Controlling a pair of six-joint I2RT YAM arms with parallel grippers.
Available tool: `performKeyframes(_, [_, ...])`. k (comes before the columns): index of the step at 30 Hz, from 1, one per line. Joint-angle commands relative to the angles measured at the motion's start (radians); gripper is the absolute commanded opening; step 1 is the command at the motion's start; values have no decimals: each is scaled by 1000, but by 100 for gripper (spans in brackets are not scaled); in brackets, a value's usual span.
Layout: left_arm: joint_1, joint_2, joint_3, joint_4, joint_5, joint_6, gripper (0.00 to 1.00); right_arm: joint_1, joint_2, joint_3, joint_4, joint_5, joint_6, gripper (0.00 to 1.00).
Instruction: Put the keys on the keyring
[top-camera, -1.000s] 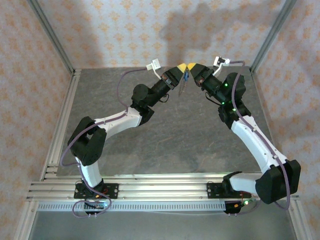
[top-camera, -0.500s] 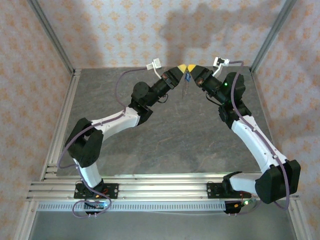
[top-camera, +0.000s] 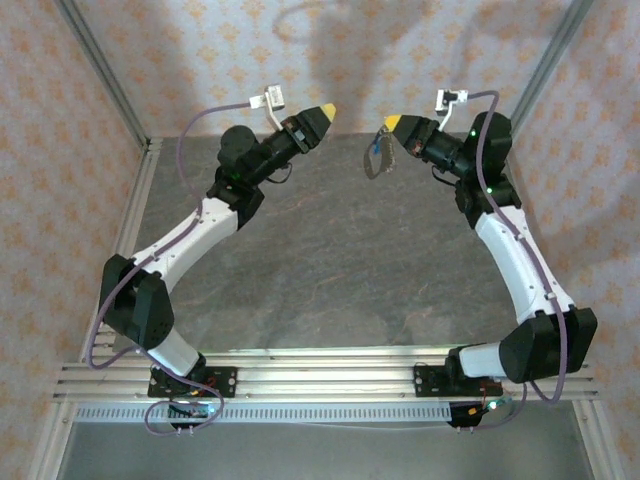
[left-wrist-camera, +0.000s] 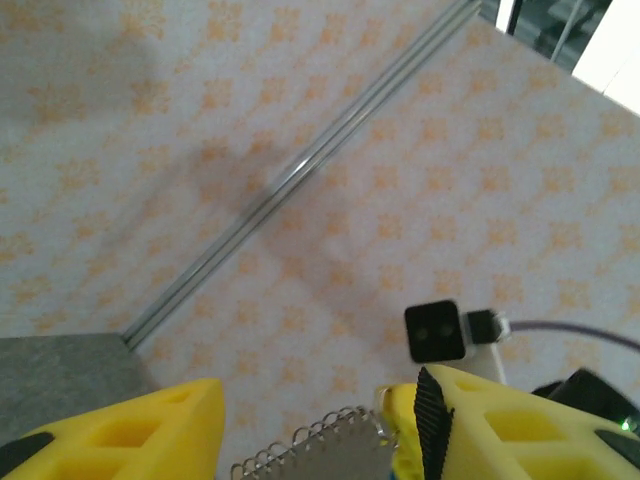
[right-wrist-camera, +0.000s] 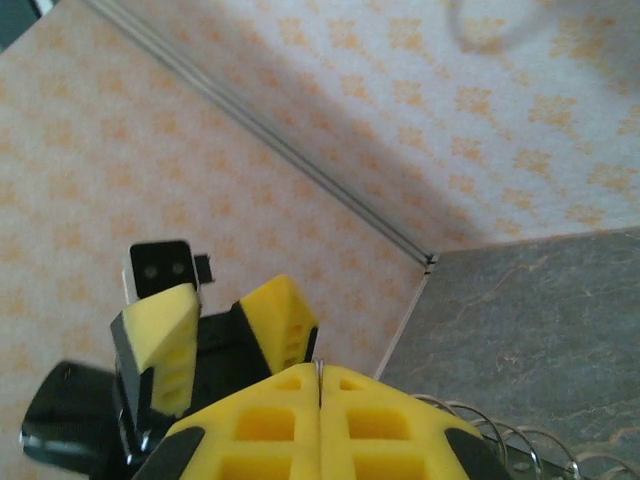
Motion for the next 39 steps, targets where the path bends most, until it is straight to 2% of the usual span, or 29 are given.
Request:
performKeyframes(1, [26, 14, 108, -182, 168, 125, 55, -16, 36, 69, -58, -144, -94, 0])
performKeyframes(9, [62, 136, 370, -457, 422, 265, 57, -24, 167, 168, -105, -253, -131, 0])
performKeyframes(15, [67, 237, 538, -671, 506, 393, 46, -23, 257, 244, -113, -329, -122, 0])
performKeyframes(25, [75, 335, 658, -717, 577, 398, 33, -24, 286, 283, -165, -363, -150, 0])
performKeyframes(39, [52, 383, 679, -651, 596, 343, 33, -22, 285, 261, -118, -362, -118, 0])
